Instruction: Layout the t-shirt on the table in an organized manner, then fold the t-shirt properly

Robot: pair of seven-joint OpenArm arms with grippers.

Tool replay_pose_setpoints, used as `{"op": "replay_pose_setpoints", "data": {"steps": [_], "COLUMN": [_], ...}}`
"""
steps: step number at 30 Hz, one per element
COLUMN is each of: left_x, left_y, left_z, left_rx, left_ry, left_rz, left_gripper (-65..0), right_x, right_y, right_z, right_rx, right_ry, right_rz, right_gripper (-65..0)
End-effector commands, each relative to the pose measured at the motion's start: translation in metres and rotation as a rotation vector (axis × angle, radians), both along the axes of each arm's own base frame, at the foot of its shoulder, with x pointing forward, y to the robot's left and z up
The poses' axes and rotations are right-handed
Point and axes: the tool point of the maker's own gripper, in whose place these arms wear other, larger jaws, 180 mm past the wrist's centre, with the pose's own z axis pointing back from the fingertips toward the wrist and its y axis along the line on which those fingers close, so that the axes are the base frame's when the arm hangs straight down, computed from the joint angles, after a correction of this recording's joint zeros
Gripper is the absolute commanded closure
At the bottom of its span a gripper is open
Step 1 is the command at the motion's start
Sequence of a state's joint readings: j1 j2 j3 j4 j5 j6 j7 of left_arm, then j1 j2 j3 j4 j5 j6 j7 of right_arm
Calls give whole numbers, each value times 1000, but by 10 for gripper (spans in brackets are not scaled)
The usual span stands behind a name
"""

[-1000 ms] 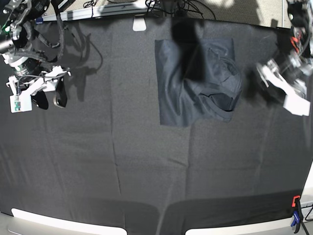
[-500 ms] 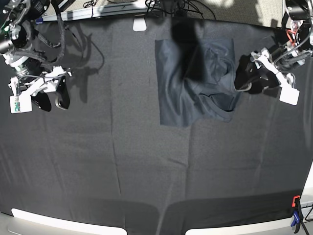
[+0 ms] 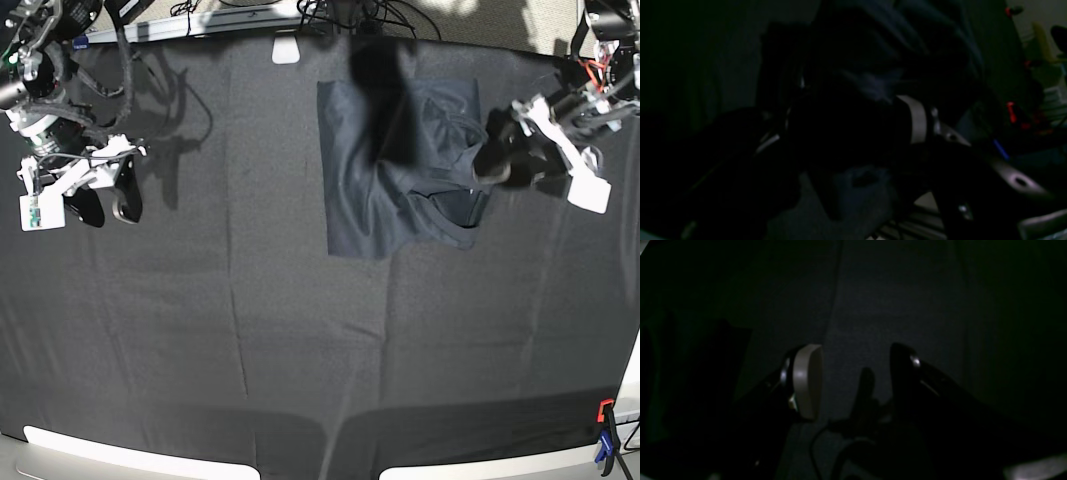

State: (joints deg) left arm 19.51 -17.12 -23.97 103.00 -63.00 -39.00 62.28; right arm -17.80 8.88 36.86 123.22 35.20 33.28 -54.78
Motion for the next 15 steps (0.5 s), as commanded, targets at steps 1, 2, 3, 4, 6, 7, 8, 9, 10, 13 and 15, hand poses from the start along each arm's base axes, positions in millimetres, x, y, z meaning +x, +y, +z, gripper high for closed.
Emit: {"op": "replay_pose_setpoints", "data": {"steps": [1, 2, 3, 4, 6, 7, 8, 9, 10, 13, 15], "left_x": [3, 2, 1, -1, -6, -10, -16, -22, -28, -44, -49], "left_y": [-1, -3, -4, -6, -11, -15, -19, -21, -20, -2, 19], "left_z": [10, 9, 8, 7, 9, 13, 17, 21, 23, 18, 16], "left_rx": [-16, -17, -21, -28, -68, -108, -154, -190, -218, -210, -180], "left_ry": [-30, -23, -18, -13, 0, 7, 14, 15, 24, 64, 70], "left_rz": [-7, -11, -13, -16, -32, -46, -59, -71, -70, -18, 45], "left_gripper": [-339, -335, -310, -266, -127, -47, 0, 0, 0, 0, 0], "right_x": [3, 3, 3, 3, 3, 3, 3, 3, 3, 3, 3], "right_y": [3, 3, 3, 3, 3, 3, 3, 3, 3, 3, 3], "right_z": [12, 12, 12, 12, 12, 12, 12, 12, 12, 12, 12], "right_rx": [-13, -13, -12, -13, -13, -13, -13, -13, -13, -13, -12], "right_ry": [-44, -44, -44, -44, -44, -44, -44, -44, -44, -45, -45], "right_rz": [26, 26, 26, 26, 26, 26, 26, 26, 26, 27, 27], "right_gripper": [-314, -314, -314, -314, -314, -314, -314, -314, -314, -314, -314]}}
